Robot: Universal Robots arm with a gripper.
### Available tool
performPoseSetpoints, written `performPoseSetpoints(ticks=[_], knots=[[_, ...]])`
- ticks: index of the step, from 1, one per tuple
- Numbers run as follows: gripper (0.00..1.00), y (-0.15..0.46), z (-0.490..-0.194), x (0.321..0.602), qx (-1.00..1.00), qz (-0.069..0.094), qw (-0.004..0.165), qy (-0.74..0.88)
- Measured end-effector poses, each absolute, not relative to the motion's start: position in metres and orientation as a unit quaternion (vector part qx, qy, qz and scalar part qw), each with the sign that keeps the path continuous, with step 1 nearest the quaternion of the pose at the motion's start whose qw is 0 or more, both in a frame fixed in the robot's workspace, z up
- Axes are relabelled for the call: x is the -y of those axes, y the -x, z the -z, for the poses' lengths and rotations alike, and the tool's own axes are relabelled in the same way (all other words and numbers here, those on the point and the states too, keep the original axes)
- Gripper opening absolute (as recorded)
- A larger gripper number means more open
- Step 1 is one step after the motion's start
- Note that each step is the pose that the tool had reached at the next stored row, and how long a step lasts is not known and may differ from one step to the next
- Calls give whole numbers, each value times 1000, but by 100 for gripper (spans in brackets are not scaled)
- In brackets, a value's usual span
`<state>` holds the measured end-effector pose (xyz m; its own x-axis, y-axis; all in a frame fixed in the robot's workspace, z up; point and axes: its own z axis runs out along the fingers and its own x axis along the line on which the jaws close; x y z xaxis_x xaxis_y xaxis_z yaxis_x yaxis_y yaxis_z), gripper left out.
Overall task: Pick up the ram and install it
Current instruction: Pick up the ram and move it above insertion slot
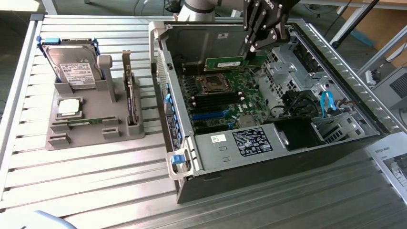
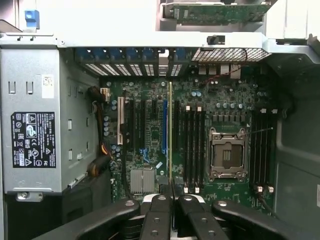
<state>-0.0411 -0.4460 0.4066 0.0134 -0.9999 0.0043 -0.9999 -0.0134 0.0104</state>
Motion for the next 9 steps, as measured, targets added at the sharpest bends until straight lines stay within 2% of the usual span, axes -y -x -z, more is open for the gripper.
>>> performPoseSetpoints(ticks=[9], knots=[[12, 41, -396, 446, 702, 3, 5, -712]])
